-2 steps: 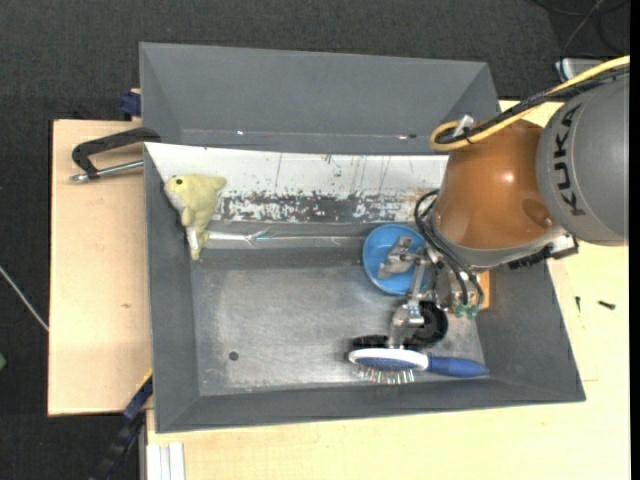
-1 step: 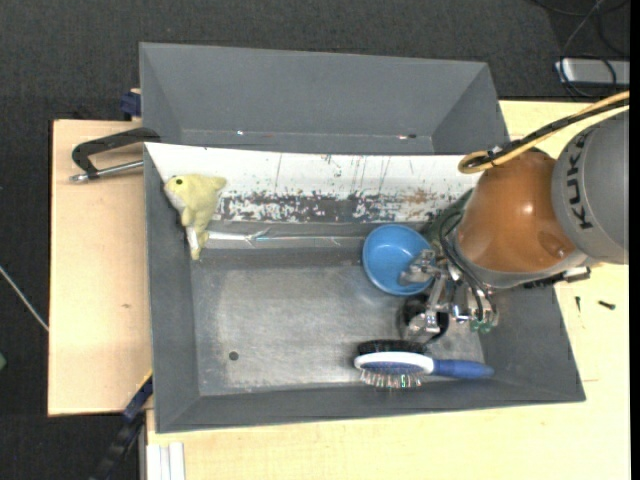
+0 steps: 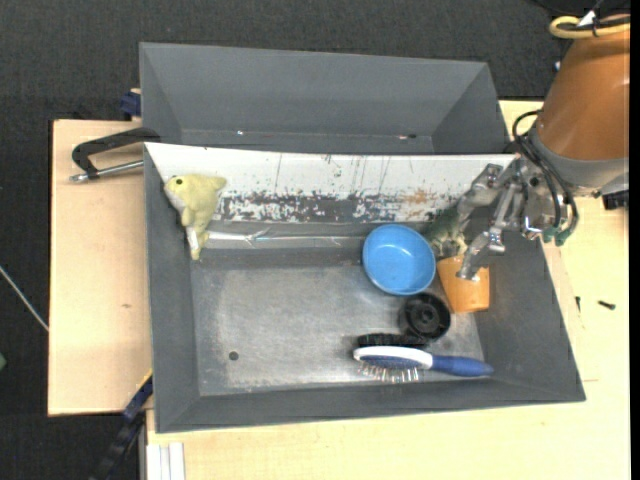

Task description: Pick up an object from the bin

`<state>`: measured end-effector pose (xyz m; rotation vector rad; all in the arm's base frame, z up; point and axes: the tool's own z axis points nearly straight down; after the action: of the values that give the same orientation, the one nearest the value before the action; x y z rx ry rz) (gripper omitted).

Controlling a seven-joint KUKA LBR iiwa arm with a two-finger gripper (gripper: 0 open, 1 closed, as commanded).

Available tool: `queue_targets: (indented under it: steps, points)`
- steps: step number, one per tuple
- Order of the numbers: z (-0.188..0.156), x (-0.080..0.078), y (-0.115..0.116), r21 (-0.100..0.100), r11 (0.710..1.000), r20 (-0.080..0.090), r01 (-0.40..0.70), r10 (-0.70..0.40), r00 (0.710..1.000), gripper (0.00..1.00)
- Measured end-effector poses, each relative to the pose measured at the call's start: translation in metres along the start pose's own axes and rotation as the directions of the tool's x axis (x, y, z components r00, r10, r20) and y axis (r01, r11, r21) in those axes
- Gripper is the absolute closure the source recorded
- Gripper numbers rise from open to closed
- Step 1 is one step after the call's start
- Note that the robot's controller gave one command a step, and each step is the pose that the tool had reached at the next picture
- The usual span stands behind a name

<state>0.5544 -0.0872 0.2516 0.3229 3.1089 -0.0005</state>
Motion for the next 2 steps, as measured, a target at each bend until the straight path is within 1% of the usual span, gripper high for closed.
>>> queue_targets:
  steps: [1, 2]
  points:
    - [0.097, 0.004, -0.058, 0.001, 0.999, -0.022, 0.052, -0.052, 0.998, 0.0]
    - [0.166, -0.034, 0.013, -0.002, 0.921, -0.011, 0.39, -0.39, 0.921, 0.0]
